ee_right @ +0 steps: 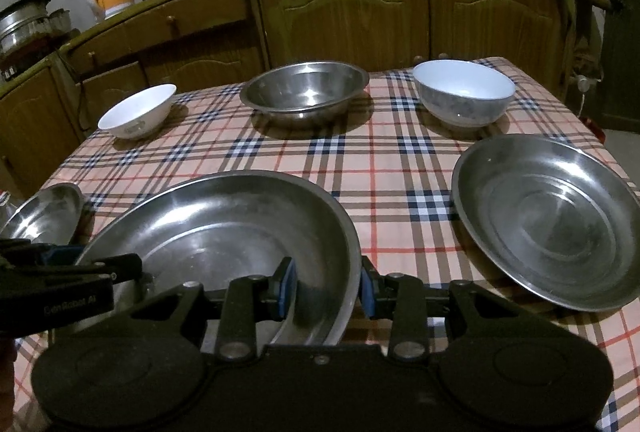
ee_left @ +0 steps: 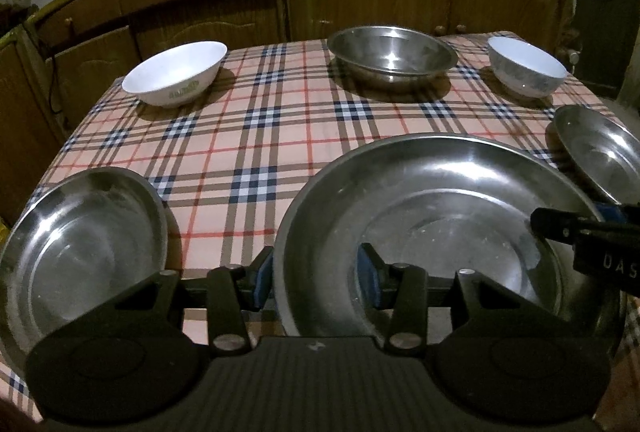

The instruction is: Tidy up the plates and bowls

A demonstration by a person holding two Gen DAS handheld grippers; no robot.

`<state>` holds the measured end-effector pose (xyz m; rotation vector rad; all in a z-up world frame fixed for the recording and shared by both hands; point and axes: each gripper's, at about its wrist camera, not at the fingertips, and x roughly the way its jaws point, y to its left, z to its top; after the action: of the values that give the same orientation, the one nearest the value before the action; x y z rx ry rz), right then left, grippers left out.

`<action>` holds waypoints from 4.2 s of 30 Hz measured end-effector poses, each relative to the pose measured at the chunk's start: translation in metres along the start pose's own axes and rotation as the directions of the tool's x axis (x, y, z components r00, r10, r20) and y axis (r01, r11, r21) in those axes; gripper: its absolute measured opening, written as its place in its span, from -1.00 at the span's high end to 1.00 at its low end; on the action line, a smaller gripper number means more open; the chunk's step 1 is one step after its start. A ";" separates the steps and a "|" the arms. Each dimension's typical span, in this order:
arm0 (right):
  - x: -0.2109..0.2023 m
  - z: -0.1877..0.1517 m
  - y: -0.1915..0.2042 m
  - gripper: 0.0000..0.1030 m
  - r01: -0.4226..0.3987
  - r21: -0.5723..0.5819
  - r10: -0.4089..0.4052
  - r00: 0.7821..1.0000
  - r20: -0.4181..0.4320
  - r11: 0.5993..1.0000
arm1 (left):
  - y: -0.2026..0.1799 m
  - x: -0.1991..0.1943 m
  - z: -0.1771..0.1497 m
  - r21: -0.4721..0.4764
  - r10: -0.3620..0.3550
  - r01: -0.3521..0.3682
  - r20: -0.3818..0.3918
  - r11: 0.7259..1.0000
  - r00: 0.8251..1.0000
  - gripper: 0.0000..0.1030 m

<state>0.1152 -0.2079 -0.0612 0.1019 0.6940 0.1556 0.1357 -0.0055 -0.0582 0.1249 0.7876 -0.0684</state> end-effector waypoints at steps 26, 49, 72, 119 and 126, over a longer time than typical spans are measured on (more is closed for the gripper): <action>0.009 -0.009 0.001 0.19 0.013 -0.011 -0.013 0.999 -0.037 1.000 | -0.001 0.010 -0.009 -0.010 -0.008 0.008 -0.021 1.000 1.000 -0.10; -0.047 0.004 -0.002 -0.56 0.041 -0.002 -0.041 0.997 0.071 0.999 | 0.010 -0.033 0.005 -0.099 -0.027 0.026 -0.007 0.995 1.000 -1.00; -0.092 0.008 -0.022 -0.57 0.070 0.004 -0.070 0.989 0.128 0.998 | -0.029 -0.058 0.013 -0.068 -0.129 0.132 0.048 0.989 0.991 -1.00; -0.084 0.012 -0.198 -0.59 0.283 0.166 -0.307 0.940 0.147 0.945 | -0.169 -0.014 0.062 0.136 -0.269 0.260 0.045 0.956 0.962 -1.00; -0.068 0.012 -0.220 -0.59 0.272 0.182 -0.297 0.947 0.126 0.945 | -0.177 0.007 0.065 0.143 -0.245 0.239 0.027 0.960 0.969 -1.00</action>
<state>0.0948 -0.4369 -0.0413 0.1666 0.5608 -0.1866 0.1671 -0.1898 -0.0331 0.1577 0.7508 -0.3577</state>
